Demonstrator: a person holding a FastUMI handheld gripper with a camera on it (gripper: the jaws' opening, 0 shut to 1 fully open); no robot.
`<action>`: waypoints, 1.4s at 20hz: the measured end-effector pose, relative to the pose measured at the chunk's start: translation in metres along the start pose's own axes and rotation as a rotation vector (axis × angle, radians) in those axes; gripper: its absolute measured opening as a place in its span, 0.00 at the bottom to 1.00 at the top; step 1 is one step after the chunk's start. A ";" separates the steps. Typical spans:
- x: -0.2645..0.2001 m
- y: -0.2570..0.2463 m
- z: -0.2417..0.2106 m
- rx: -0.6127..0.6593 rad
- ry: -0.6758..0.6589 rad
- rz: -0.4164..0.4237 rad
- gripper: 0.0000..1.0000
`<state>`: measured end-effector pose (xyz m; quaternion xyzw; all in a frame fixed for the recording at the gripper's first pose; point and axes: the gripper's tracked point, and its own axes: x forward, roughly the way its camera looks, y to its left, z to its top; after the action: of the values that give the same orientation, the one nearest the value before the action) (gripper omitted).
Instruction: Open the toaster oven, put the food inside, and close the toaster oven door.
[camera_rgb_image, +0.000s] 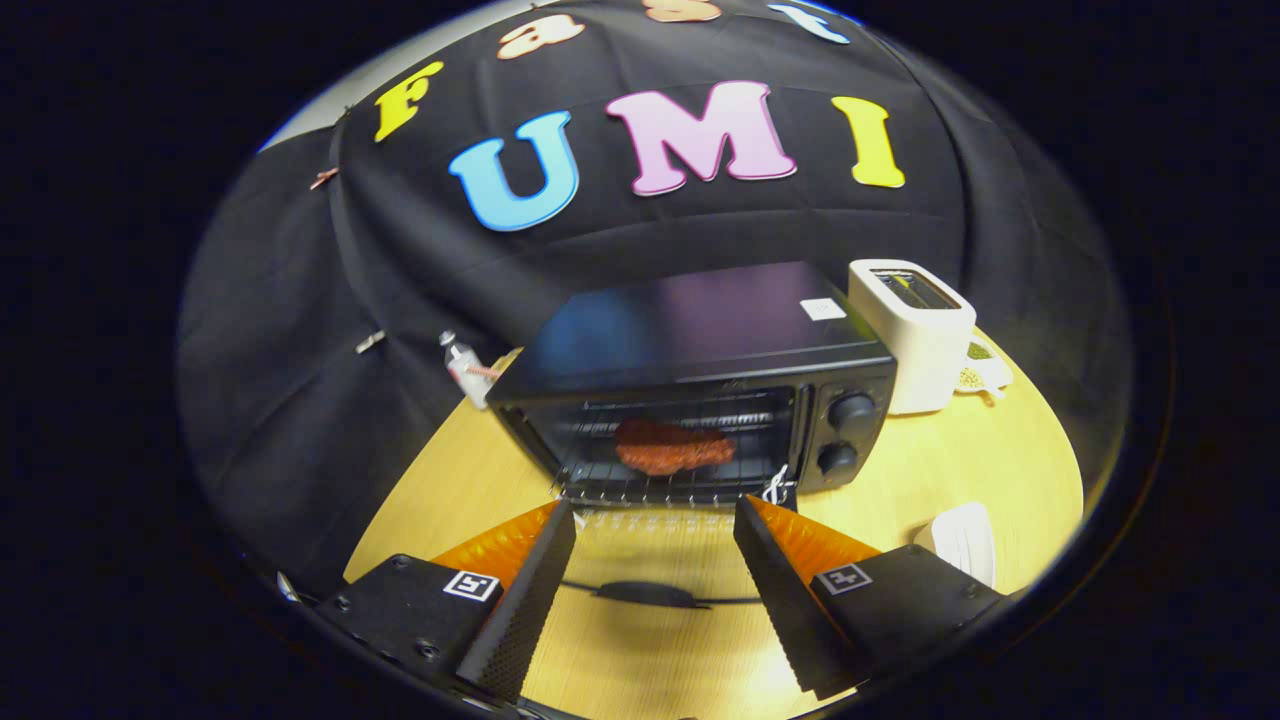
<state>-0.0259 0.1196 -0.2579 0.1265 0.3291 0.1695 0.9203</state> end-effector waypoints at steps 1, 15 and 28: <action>-0.004 0.008 -0.013 -0.018 0.038 0.016 0.99; -0.011 0.025 -0.168 -0.098 0.405 -0.059 0.99; 0.070 -0.021 -0.162 -0.043 0.388 -0.335 0.99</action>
<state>-0.0759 0.1477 -0.4262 0.0158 0.5123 0.0429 0.8576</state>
